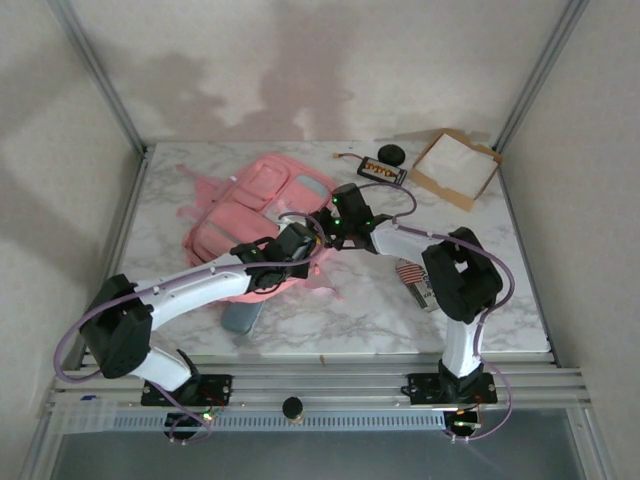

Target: Pack books, pencil case, and school supplies into a backpack

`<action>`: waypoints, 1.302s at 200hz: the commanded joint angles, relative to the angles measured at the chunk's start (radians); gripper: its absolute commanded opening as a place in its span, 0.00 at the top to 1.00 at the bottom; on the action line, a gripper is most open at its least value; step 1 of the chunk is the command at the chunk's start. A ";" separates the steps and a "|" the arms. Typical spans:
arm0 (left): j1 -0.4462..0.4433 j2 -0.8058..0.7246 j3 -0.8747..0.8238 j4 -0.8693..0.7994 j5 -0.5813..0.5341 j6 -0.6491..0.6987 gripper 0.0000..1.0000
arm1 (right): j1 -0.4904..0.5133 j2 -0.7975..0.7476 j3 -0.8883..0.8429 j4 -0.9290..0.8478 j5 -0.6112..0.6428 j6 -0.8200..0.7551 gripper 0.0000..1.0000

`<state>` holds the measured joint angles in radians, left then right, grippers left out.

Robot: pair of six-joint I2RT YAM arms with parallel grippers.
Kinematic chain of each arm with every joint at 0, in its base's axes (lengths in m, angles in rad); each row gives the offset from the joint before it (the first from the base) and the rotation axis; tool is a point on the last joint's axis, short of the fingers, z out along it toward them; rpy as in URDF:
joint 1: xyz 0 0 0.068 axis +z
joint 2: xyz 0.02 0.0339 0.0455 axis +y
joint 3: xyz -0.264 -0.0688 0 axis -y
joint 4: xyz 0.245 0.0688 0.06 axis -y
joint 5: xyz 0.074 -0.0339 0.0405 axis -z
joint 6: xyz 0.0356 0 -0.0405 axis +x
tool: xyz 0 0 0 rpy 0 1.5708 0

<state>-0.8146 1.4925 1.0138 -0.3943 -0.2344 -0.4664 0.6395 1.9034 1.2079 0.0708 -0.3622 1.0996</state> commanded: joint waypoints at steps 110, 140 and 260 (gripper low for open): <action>0.046 0.100 0.078 -0.054 0.028 -0.048 0.73 | -0.001 0.007 0.009 0.153 -0.033 0.071 1.00; 0.050 0.140 0.099 -0.082 -0.024 -0.056 0.75 | -0.006 -0.014 0.007 0.155 -0.036 0.069 1.00; 0.074 0.192 0.123 -0.017 0.007 -0.101 0.78 | -0.009 -0.055 -0.041 0.211 -0.036 0.088 1.00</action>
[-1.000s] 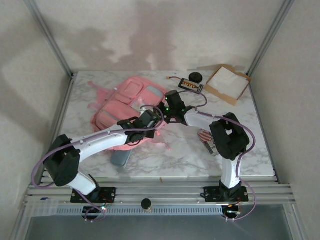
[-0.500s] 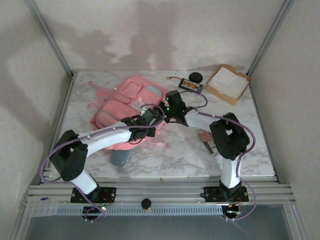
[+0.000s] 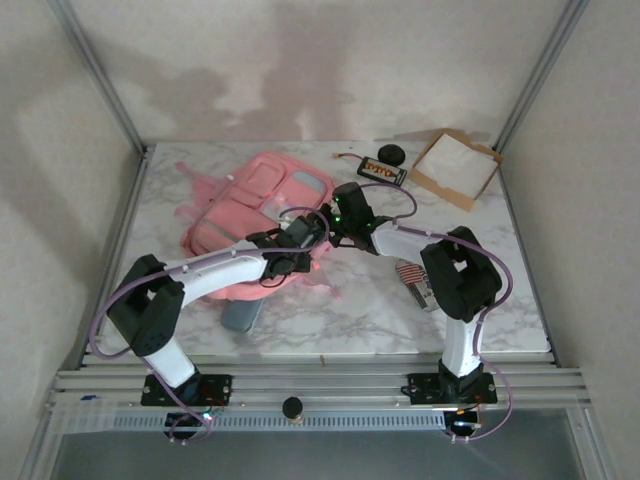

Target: Pack books, pencil case, and school supplies into a backpack

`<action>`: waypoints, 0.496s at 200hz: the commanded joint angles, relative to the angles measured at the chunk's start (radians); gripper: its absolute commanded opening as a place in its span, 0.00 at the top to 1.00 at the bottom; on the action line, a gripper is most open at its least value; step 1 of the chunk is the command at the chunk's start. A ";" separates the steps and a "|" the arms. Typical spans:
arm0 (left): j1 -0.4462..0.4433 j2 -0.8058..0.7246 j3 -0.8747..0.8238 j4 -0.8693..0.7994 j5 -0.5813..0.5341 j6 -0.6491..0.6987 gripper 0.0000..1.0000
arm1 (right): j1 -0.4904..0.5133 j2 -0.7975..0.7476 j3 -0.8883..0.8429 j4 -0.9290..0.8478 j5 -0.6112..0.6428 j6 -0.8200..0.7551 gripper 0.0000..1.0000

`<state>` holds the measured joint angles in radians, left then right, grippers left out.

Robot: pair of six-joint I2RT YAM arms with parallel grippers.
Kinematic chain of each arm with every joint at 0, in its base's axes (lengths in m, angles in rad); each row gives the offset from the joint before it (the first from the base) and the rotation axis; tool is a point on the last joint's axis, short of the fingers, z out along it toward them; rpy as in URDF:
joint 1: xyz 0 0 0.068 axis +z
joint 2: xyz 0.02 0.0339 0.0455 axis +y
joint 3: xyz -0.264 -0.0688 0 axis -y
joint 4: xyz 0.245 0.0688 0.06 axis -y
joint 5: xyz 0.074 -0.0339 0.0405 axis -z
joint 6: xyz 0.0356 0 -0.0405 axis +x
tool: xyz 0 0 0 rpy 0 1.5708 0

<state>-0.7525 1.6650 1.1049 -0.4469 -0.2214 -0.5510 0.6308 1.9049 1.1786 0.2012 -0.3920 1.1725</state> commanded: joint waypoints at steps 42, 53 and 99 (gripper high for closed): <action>0.024 0.035 0.060 0.048 -0.004 0.001 0.87 | 0.000 -0.068 -0.046 0.096 0.000 0.019 1.00; 0.027 0.030 0.059 0.047 -0.001 0.007 0.89 | -0.002 -0.067 -0.046 0.098 -0.003 0.019 1.00; 0.042 -0.002 0.059 0.020 0.011 0.038 1.00 | -0.015 -0.067 -0.026 0.083 0.011 -0.005 1.00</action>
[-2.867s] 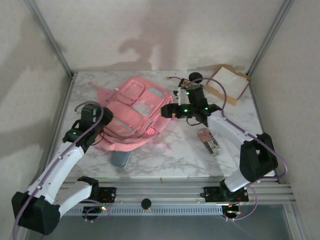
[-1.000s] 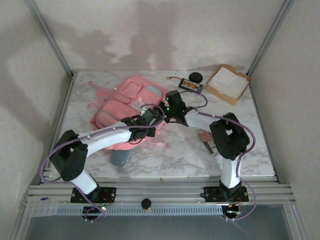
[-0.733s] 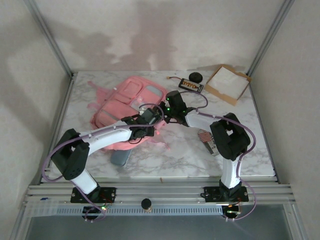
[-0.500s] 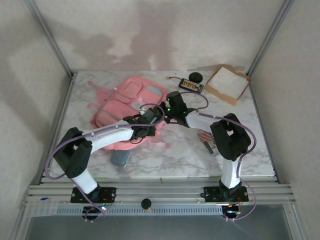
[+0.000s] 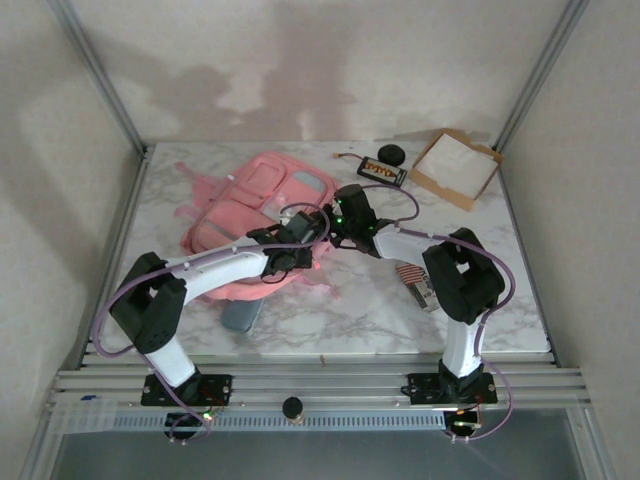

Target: Pack books, pencil case, and school supplies into a backpack

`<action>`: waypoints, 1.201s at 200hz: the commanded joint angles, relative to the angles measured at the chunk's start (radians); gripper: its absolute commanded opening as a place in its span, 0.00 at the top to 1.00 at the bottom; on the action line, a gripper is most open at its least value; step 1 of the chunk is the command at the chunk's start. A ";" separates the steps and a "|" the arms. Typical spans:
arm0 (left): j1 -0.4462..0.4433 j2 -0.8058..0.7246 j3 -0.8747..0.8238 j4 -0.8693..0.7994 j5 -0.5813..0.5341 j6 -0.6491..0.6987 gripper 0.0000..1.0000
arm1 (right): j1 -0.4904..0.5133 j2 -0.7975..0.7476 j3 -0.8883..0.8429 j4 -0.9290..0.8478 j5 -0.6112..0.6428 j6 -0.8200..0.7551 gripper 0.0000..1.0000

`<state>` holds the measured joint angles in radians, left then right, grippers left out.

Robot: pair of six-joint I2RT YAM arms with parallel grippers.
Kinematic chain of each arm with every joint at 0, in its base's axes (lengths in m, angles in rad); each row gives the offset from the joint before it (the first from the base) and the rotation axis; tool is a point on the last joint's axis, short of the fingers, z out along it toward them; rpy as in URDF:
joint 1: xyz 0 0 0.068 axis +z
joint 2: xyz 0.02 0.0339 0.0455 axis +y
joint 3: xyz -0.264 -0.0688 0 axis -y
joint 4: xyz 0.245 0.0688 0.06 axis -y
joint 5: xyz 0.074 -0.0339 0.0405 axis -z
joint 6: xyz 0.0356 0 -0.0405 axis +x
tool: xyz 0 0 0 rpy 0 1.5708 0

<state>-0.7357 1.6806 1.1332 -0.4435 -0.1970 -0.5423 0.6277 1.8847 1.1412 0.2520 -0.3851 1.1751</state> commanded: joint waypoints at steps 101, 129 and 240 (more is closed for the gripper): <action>0.041 -0.130 0.012 -0.146 0.057 0.092 1.00 | -0.058 -0.019 0.069 0.018 0.013 -0.055 1.00; 0.043 -0.149 0.021 -0.202 0.072 0.100 1.00 | -0.077 0.005 0.094 0.013 0.017 -0.064 1.00; 0.094 -0.363 -0.129 -0.396 0.009 0.063 1.00 | -0.216 0.169 0.322 -0.064 -0.043 -0.109 1.00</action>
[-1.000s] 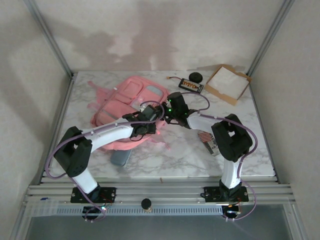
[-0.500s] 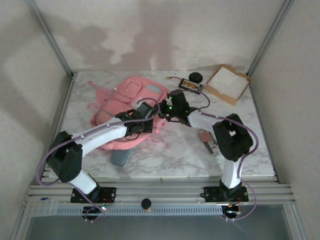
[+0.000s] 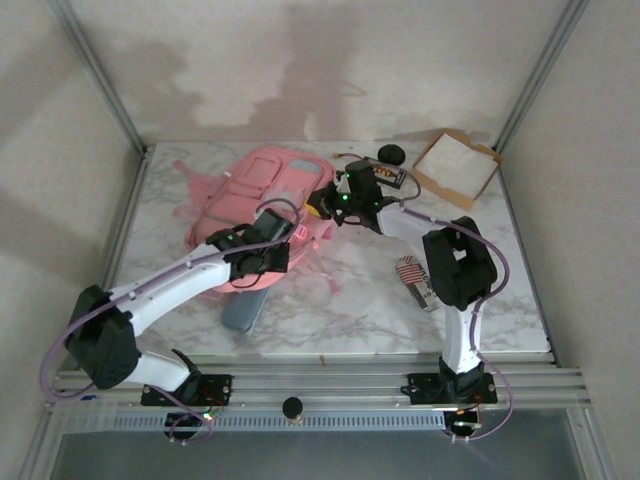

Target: Pack books, pencil case, and school supplies into a backpack

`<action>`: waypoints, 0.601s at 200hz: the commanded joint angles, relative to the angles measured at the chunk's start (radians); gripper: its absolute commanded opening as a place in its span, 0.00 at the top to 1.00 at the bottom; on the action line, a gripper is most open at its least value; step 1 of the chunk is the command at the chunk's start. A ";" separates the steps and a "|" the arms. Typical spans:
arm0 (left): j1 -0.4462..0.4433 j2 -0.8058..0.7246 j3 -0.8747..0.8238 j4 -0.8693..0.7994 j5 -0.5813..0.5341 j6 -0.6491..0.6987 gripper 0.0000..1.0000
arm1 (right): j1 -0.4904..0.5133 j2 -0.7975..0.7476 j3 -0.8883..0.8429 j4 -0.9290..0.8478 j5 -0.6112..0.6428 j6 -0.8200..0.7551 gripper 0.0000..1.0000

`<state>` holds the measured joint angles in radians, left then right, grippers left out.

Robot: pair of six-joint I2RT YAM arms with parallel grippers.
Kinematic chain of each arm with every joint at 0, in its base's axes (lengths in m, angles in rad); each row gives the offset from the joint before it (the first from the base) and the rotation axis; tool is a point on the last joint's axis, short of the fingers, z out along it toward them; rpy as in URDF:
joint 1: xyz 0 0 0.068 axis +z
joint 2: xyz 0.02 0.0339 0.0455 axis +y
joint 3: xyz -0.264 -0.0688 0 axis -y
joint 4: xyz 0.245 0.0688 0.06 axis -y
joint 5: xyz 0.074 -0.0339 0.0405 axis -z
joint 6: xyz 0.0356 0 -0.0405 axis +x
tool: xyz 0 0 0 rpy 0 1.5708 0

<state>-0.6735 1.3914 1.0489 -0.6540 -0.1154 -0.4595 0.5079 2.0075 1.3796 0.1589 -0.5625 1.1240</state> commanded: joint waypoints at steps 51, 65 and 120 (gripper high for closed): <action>0.023 -0.073 0.017 -0.021 0.078 -0.009 1.00 | -0.070 0.028 0.140 -0.037 0.097 -0.123 0.71; 0.017 -0.061 0.046 0.037 0.077 -0.011 1.00 | -0.046 -0.026 0.113 -0.094 0.107 -0.177 0.59; 0.018 -0.051 0.063 0.142 0.109 -0.004 1.00 | 0.077 -0.256 -0.165 -0.090 0.131 -0.099 0.39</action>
<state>-0.6464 1.3457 1.0767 -0.6258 -0.0574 -0.4671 0.5152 1.8278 1.2850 0.0570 -0.4587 0.9829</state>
